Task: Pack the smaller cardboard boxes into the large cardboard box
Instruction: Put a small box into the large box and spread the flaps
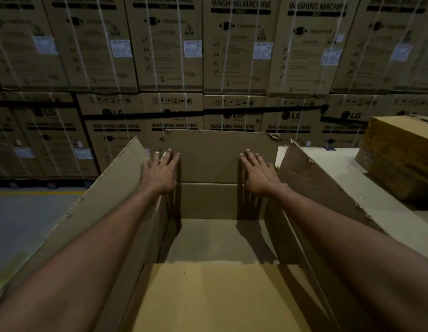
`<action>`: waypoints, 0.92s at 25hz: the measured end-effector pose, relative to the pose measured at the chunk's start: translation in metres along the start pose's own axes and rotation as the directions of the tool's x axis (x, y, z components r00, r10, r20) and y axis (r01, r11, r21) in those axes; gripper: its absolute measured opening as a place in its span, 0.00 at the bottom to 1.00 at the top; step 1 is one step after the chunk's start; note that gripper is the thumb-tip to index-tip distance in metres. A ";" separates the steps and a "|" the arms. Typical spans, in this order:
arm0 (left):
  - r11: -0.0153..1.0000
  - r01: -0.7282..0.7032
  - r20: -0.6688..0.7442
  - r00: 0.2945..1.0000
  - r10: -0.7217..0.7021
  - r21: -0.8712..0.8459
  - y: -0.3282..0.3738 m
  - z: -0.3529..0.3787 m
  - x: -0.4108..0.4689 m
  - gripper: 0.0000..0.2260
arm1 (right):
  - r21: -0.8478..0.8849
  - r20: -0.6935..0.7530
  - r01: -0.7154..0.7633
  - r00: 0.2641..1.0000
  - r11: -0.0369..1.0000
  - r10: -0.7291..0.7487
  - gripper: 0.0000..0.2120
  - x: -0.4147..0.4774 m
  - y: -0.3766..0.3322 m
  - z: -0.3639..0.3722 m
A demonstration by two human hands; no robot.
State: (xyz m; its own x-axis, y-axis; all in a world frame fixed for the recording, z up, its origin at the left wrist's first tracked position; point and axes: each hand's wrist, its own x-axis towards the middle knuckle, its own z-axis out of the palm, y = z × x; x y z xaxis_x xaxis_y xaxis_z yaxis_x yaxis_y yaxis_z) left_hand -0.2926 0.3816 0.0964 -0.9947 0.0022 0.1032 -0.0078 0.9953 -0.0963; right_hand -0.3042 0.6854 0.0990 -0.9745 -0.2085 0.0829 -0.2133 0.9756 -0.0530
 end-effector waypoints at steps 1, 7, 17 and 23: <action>1.000 0.013 0.021 1.000 -0.013 0.024 -0.002 0.005 0.007 0.39 | 0.008 0.025 -0.020 0.999 1.000 0.020 0.44 0.008 0.005 0.005; 0.999 0.026 0.118 0.993 -0.031 0.047 0.008 0.028 0.027 0.38 | 0.017 0.017 -0.011 1.000 1.000 0.011 0.43 0.026 0.019 0.033; 0.950 -0.125 0.675 0.677 0.294 -0.288 0.044 0.025 -0.064 0.15 | 0.324 0.637 -0.089 0.757 0.942 -0.147 0.12 -0.064 -0.038 0.042; 0.946 -0.196 0.753 0.573 0.324 -0.257 0.047 -0.002 -0.132 0.14 | 0.306 0.762 -0.179 0.635 0.935 -0.128 0.15 -0.139 -0.030 0.018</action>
State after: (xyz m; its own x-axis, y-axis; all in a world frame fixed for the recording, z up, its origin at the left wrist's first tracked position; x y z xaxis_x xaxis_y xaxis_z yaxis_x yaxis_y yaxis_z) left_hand -0.1610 0.4282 0.0805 -0.6499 0.2508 -0.7175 0.2145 0.9661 0.1435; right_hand -0.1636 0.6838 0.0712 -0.6442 -0.3101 -0.6992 -0.0467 0.9284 -0.3687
